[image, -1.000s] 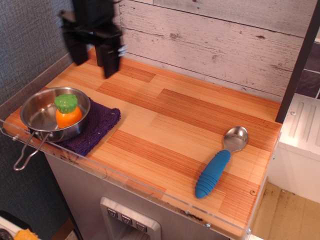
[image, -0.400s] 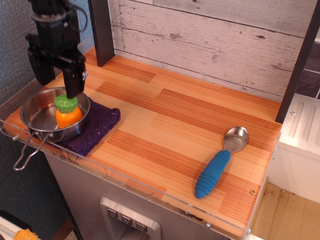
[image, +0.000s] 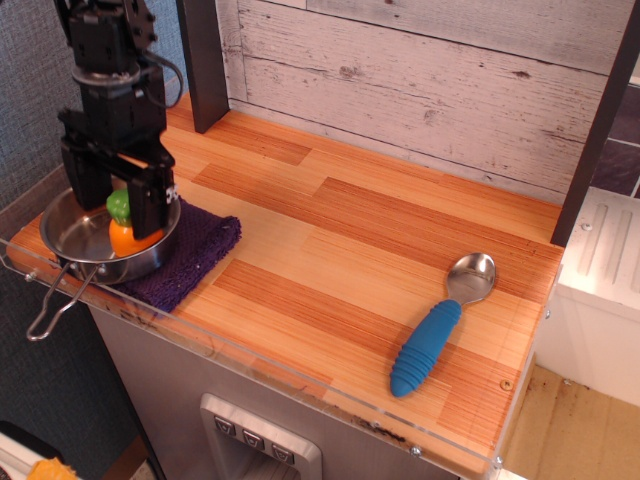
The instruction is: Take the container outside from the pot and place it on the table.
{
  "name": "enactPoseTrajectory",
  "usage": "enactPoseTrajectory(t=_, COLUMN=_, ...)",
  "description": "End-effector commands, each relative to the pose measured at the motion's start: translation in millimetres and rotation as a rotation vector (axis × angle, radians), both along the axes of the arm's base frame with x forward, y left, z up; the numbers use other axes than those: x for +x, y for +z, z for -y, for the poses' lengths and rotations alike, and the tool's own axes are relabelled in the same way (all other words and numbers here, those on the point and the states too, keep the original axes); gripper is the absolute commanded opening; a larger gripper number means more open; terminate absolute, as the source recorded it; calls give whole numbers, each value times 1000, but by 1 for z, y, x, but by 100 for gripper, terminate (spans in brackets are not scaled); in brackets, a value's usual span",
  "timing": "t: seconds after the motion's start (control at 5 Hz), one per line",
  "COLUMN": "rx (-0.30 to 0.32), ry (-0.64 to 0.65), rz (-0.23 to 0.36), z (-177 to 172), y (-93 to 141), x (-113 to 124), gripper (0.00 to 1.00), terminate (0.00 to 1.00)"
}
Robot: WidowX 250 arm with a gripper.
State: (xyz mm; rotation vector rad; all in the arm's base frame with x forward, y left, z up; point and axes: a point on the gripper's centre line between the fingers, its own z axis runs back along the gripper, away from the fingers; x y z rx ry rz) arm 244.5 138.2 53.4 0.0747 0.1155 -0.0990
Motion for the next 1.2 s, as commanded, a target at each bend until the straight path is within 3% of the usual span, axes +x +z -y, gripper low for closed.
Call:
enactPoseTrajectory(t=0.0, rx=26, ry=-4, rz=25, z=-8, y=9, x=-2, gripper=0, terminate=0)
enactPoseTrajectory(t=0.2, rx=36, ry=4, rz=40, z=-9, y=17, x=2, gripper=0, terminate=0)
enactPoseTrajectory(t=0.4, rx=39, ry=-12, rz=91, z=-1, y=37, x=4, gripper=0, terminate=0)
enactPoseTrajectory(t=0.6, rx=-2, ry=-58, rz=173, z=28, y=78, x=-2, gripper=0, terminate=0)
enactPoseTrajectory(t=0.8, rx=-84, ry=-148, rz=163, z=71, y=83, x=-12, gripper=0, terminate=0)
enactPoseTrajectory(t=1.0, rx=-84, ry=-240, rz=128, z=103, y=58, x=-25, gripper=0, terminate=0)
